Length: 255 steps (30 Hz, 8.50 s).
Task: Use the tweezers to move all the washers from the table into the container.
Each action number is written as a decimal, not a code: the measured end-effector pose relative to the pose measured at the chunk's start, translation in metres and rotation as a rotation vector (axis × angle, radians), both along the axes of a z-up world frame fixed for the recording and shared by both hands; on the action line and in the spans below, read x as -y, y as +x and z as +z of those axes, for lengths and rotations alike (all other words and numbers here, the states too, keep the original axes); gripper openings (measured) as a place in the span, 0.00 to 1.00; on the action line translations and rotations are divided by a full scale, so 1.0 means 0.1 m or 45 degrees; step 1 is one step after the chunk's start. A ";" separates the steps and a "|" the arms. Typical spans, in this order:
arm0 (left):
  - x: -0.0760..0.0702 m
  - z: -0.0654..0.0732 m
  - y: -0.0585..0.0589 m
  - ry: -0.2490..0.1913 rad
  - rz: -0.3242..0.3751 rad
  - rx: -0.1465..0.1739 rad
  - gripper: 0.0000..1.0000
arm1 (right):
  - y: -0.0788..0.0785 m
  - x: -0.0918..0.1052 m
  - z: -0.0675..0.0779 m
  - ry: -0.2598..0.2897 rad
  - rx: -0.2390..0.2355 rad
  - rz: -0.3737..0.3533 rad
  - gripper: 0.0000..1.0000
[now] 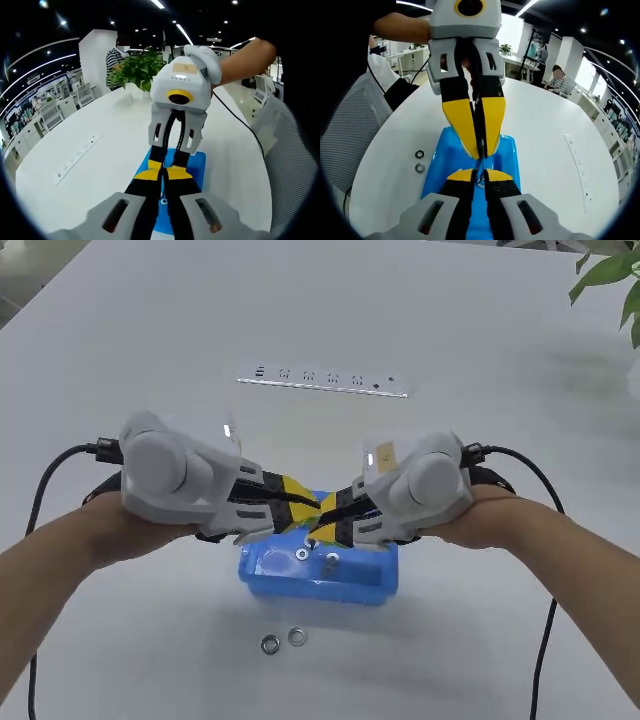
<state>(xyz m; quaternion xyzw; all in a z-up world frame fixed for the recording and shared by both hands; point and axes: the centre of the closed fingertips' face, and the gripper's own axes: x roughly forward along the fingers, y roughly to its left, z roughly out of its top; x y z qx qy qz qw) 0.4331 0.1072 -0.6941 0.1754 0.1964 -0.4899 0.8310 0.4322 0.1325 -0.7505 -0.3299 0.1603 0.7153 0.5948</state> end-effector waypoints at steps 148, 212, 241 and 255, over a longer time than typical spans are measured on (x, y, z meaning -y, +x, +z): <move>0.12 0.10 -0.98 0.019 -0.060 -0.090 0.05 | -0.94 1.04 0.25 0.085 -0.170 -0.430 0.79; 0.16 -0.04 -1.05 0.068 -0.155 -0.153 0.05 | -1.04 0.43 0.04 -0.001 -0.078 -0.014 0.32; 0.17 -0.04 -1.07 0.080 -0.160 -0.161 0.05 | -1.10 0.19 -0.17 -0.073 -0.078 0.136 0.11; 0.15 -0.05 -1.07 0.075 -0.161 -0.163 0.05 | -1.10 0.18 -0.18 -0.096 -0.107 0.108 0.08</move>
